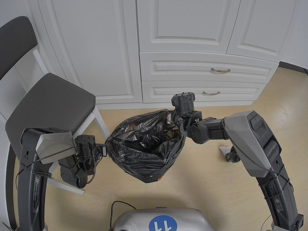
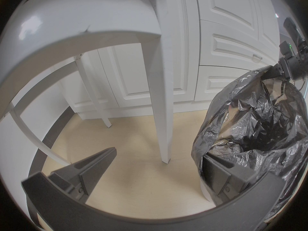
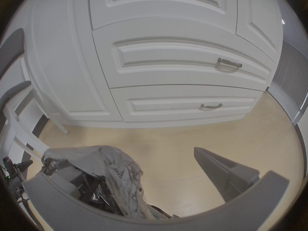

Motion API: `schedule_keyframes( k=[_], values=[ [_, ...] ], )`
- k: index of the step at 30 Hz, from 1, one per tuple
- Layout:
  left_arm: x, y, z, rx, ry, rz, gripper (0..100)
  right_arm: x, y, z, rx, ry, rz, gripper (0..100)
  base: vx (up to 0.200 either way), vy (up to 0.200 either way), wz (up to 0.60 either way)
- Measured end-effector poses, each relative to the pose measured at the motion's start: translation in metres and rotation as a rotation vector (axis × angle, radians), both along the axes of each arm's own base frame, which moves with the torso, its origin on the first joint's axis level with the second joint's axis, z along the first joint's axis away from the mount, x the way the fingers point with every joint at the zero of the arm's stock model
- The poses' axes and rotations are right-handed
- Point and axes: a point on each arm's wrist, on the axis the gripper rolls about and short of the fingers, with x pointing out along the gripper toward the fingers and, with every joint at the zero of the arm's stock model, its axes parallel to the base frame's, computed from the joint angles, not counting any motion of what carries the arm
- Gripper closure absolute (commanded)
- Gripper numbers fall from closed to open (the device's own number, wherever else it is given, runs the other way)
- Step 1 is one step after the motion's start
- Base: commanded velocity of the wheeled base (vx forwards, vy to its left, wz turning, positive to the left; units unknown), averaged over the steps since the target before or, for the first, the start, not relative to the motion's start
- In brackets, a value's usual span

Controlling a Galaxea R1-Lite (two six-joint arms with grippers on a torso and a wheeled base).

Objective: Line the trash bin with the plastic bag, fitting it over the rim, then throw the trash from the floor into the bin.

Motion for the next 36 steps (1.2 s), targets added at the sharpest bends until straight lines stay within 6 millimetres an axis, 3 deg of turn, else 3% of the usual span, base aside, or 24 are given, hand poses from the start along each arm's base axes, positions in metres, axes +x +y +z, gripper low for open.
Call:
schedule_keyframes(
  k=[6,10,22,30,36],
  values=[
    [0.006,0.005,0.003,-0.002,-0.020,0.026,0,0.001,0.003,-0.003,0.010,-0.026,0.007,0,0.000,0.000,0.00],
    [0.005,-0.002,0.000,-0.006,-0.027,0.011,0,0.004,-0.001,-0.011,-0.007,-0.012,-0.002,0,0.000,0.000,0.00],
    [0.026,-0.017,-0.018,-0.067,-0.108,-0.002,0,0.026,-0.033,-0.040,-0.016,0.003,-0.063,0,0.000,0.000,0.00],
    [0.026,-0.017,-0.028,-0.063,-0.088,-0.001,0,0.032,-0.043,-0.059,-0.031,0.034,-0.083,0,0.000,0.000,0.00],
    [0.021,-0.016,-0.029,-0.057,-0.073,-0.002,0,0.032,-0.043,-0.060,-0.031,0.040,-0.081,0,0.000,0.000,0.00]
  ],
)
